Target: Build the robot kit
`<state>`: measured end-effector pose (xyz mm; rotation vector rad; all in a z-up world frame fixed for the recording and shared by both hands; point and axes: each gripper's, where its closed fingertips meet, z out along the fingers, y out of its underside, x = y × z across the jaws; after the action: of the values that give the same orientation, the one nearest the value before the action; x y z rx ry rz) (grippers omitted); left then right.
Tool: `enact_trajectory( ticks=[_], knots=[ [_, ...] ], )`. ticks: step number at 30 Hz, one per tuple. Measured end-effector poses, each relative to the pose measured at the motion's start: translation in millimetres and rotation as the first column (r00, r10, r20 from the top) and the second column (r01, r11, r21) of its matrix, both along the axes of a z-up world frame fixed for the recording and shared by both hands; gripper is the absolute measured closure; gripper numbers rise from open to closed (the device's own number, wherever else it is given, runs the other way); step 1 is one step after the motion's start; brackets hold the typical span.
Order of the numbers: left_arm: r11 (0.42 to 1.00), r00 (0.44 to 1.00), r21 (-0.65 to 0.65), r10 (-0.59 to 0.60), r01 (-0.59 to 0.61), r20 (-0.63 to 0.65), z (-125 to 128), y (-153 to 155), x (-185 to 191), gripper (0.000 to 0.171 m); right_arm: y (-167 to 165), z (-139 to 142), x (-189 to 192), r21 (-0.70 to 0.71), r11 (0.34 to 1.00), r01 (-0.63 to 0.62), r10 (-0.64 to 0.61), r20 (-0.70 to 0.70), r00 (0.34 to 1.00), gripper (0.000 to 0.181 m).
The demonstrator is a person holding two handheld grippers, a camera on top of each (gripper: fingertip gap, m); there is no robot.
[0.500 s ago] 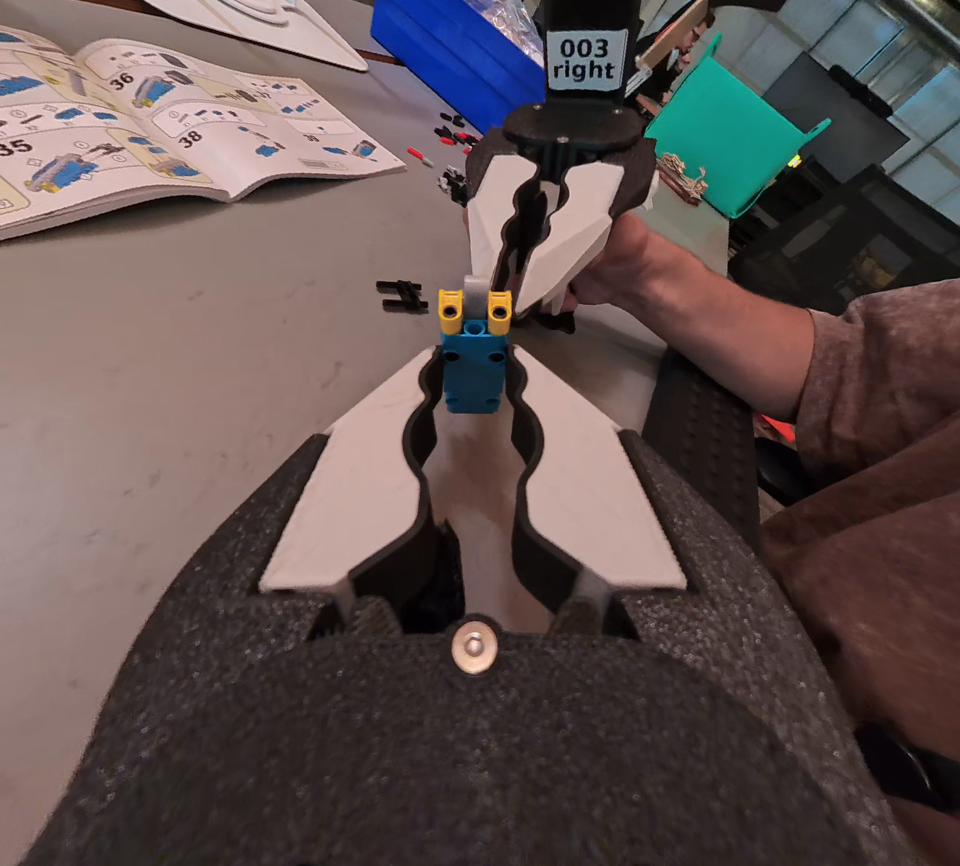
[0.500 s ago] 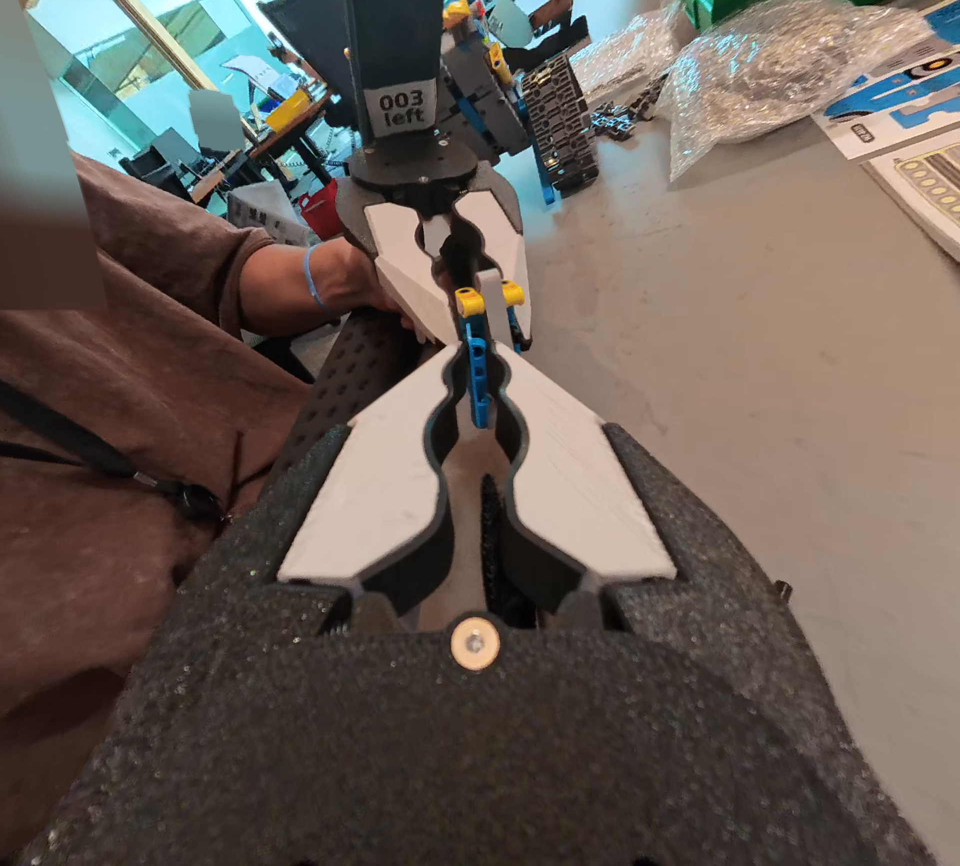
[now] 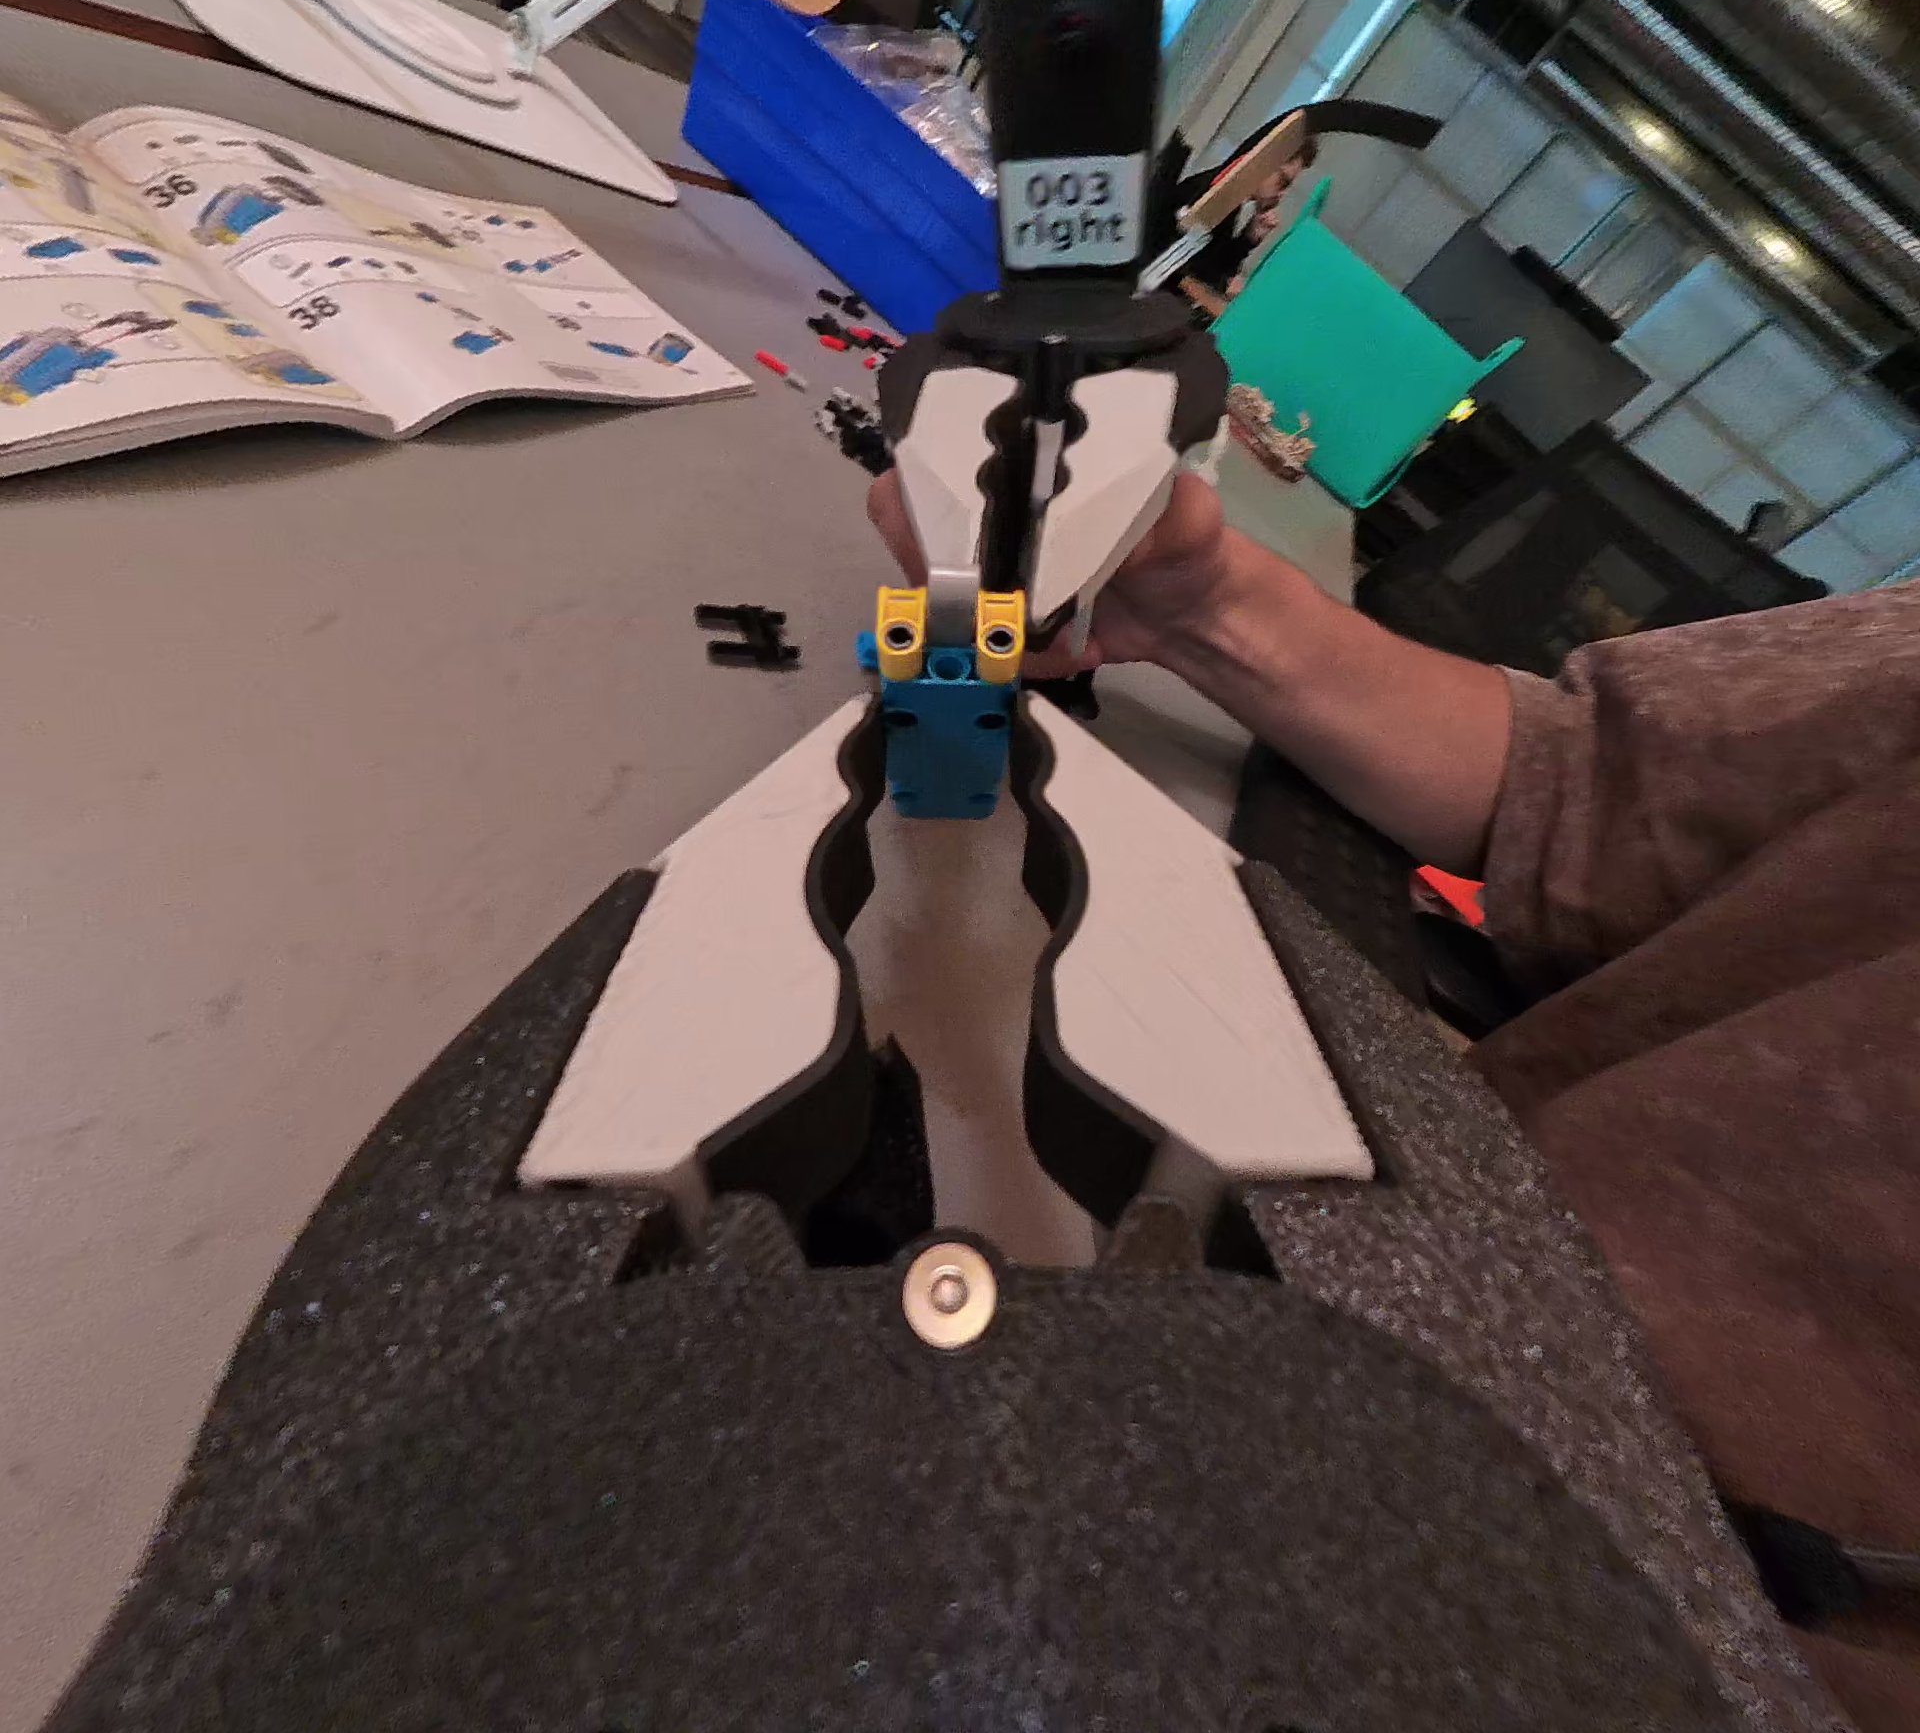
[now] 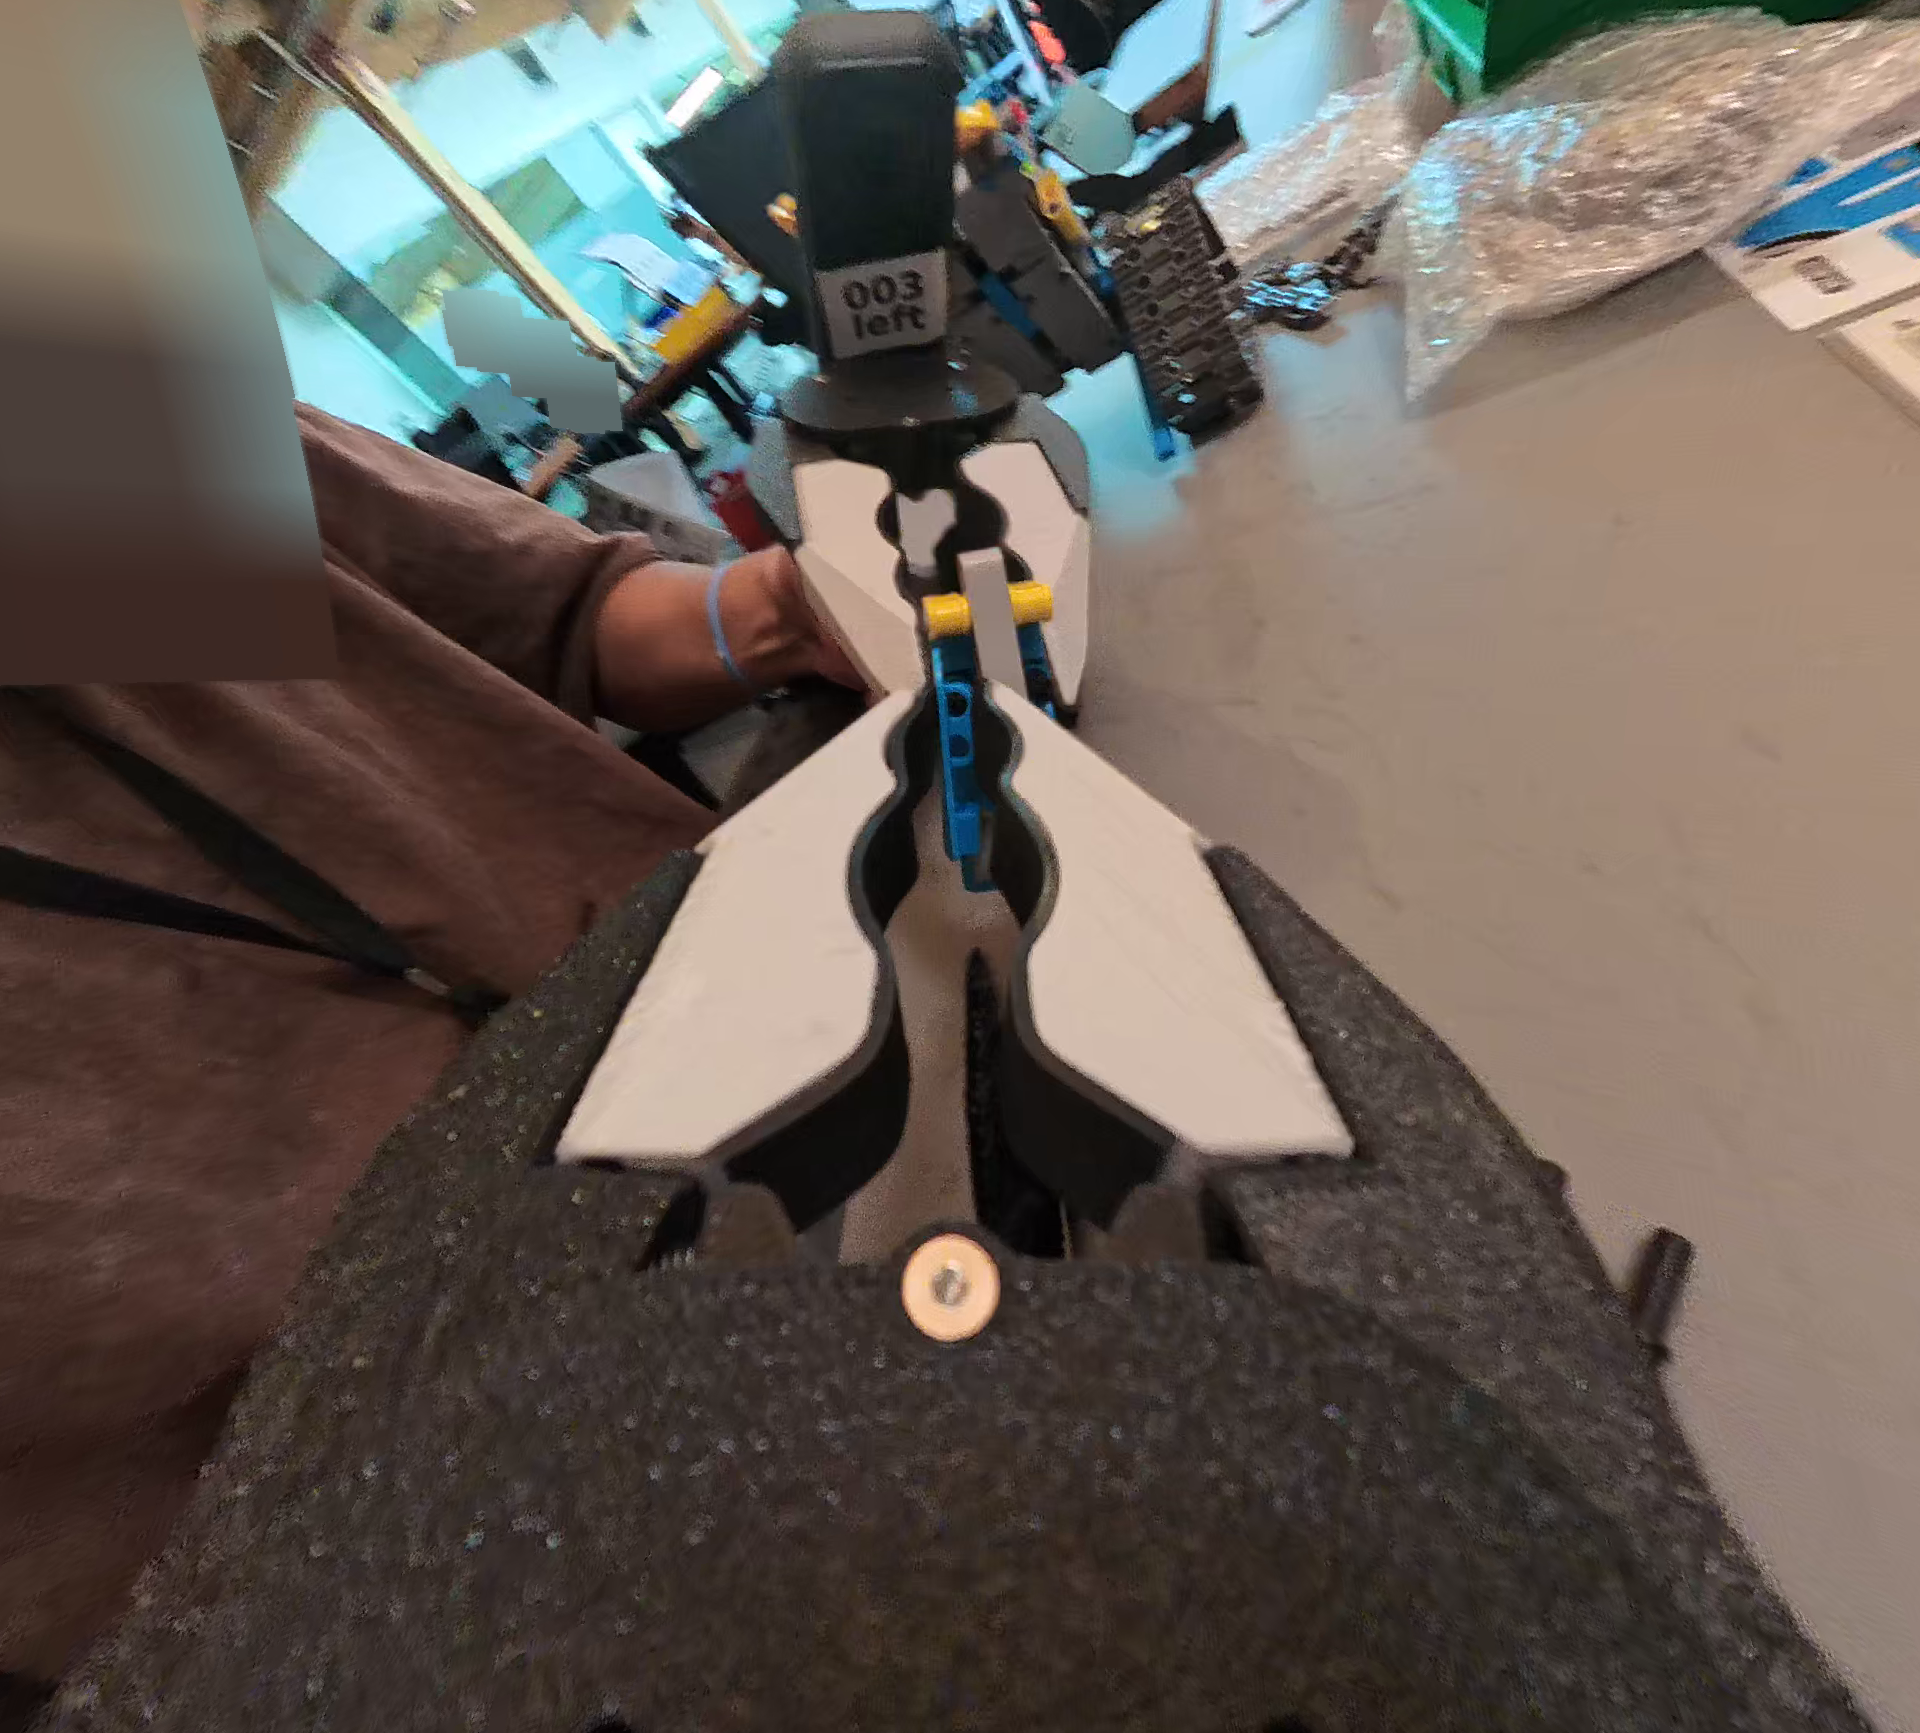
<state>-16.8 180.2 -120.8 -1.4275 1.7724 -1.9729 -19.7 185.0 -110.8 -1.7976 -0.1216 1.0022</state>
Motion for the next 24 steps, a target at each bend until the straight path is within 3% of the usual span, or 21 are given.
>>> enact_trajectory(
  ticks=[5, 13, 17, 22, 24],
  knots=[
    [1.0, 1.0, -0.008, -0.007, 0.007, 0.007, 2.0, -1.8, -1.0, 0.15, -2.6, 3.4, -2.1, 0.004, 1.0, -0.018, 0.018, -0.009, 1.0, 0.176],
    [0.997, 0.997, -0.054, 0.056, -0.059, -0.054, -4.5, 10.2, 8.6, 0.15, 7.6, -7.7, 4.8, -0.011, 0.994, 0.112, -0.105, 0.267, 0.958, 0.175],
    [0.996, 0.995, 0.032, 0.086, -0.084, -0.056, -12.0, 12.1, 11.6, 0.149, 7.3, -13.8, 10.1, -0.026, 0.989, 0.146, -0.129, 0.348, 0.929, 0.174],
    [0.95, 0.985, 0.275, 0.167, -0.15, -0.041, -29.6, 20.1, 15.2, 0.149, -5.4, -26.1, 17.7, -0.059, 0.992, 0.109, -0.077, 0.398, 0.914, 0.174],
    [0.931, 0.987, 0.334, 0.157, -0.145, -0.011, -30.4, 15.6, 13.7, 0.149, -13.3, -40.7, 24.3, -0.069, 0.994, 0.09, -0.042, 0.507, 0.861, 0.174]
  ],
)
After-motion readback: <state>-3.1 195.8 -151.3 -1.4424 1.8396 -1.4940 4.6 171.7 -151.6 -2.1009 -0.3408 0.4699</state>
